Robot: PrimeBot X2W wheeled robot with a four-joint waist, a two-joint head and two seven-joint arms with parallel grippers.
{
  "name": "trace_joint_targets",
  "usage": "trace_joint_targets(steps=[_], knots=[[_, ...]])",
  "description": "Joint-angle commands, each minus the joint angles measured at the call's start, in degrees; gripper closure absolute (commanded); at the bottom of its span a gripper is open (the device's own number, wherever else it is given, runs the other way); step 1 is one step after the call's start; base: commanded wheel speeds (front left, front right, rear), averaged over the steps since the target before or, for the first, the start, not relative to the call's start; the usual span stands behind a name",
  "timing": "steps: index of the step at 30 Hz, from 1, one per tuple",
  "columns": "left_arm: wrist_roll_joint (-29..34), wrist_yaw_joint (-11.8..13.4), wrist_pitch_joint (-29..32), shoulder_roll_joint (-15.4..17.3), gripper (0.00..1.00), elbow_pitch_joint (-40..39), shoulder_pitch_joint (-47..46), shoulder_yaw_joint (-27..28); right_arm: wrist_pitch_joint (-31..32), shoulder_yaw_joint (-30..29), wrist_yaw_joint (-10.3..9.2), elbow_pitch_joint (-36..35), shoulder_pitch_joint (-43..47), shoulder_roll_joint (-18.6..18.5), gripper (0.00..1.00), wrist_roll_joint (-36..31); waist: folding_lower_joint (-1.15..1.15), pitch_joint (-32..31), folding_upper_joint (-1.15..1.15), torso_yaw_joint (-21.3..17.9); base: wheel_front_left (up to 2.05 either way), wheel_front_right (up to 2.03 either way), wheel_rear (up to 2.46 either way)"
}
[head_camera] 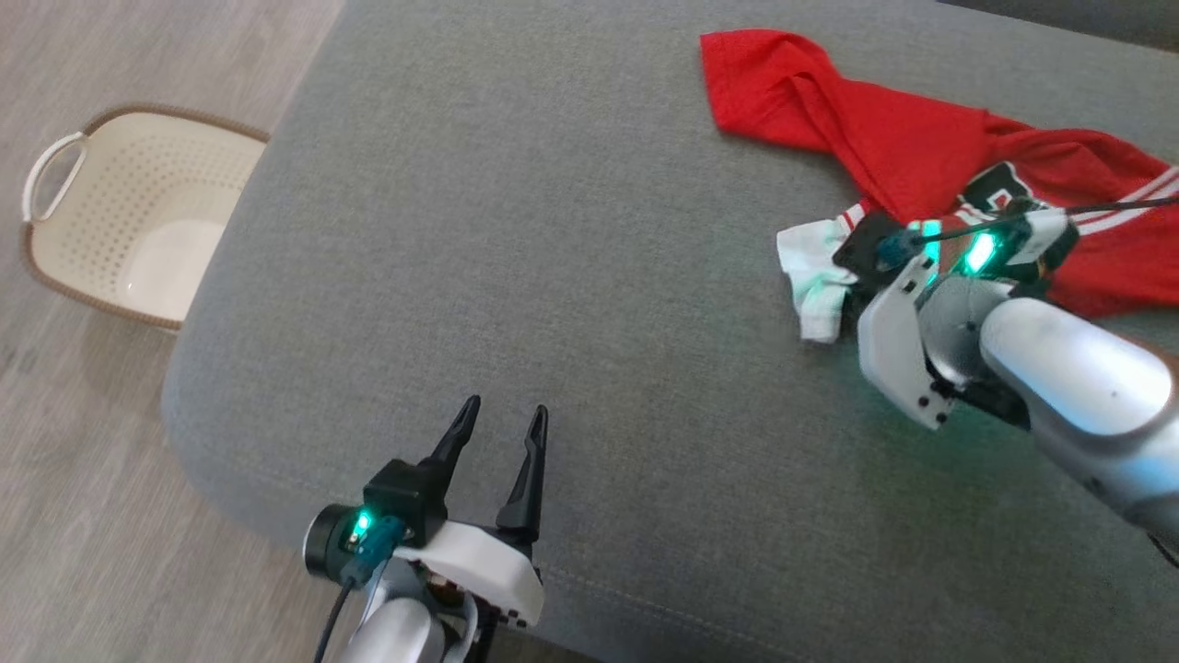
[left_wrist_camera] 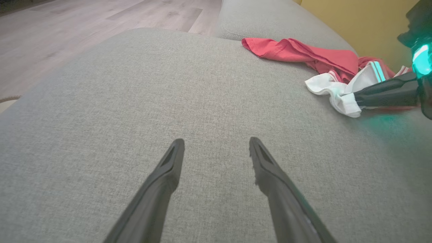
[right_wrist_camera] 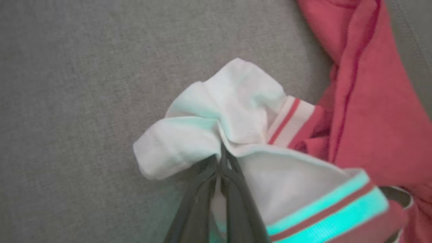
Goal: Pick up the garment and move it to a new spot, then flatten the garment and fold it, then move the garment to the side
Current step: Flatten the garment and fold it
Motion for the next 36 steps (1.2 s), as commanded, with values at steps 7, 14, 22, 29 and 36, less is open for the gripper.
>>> trace_joint_targets(steps=[7, 14, 22, 29, 36], knots=[[0.92, 0.14, -0.32, 0.06, 0.0, -1.4, -0.44, 3.23, -19.46, -4.65, 0.2, 9.24, -1.98, 3.51, 1.0, 3.14, 0.0, -3.19, 0.0, -3.92, 0.0, 0.0, 0.0], [2.16, -0.31, -0.32, 0.06, 0.0, -1.39, 1.08, 5.13, -33.05, -9.27, 0.2, 12.32, 0.8, 4.18, 1.0, 4.04, 0.0, -6.11, 0.0, -10.02, 0.0, 0.0, 0.0], [3.07, -0.73, -0.32, 0.06, 0.0, -1.75, 1.65, 6.67, -37.27, -21.34, 0.2, 7.57, 7.3, -0.23, 1.0, 1.24, 0.0, -7.69, 0.0, -18.38, 0.0, 0.0, 0.0], [3.89, -1.53, -0.32, 0.06, 0.0, -1.4, 1.08, 7.99, -37.32, -35.62, 0.2, -4.43, 23.39, -3.36, 0.0, -6.68, 0.0, -6.79, 0.0, -24.02, 0.0, 0.0, 0.0], [4.15, -1.94, -0.32, 0.06, 0.0, -0.99, -0.58, 8.08, -37.32, -44.18, 0.2, -6.13, 33.26, -0.53, 0.0, -7.01, 0.0, -5.33, 0.0, -25.48, 0.0, 0.0, 0.0]])
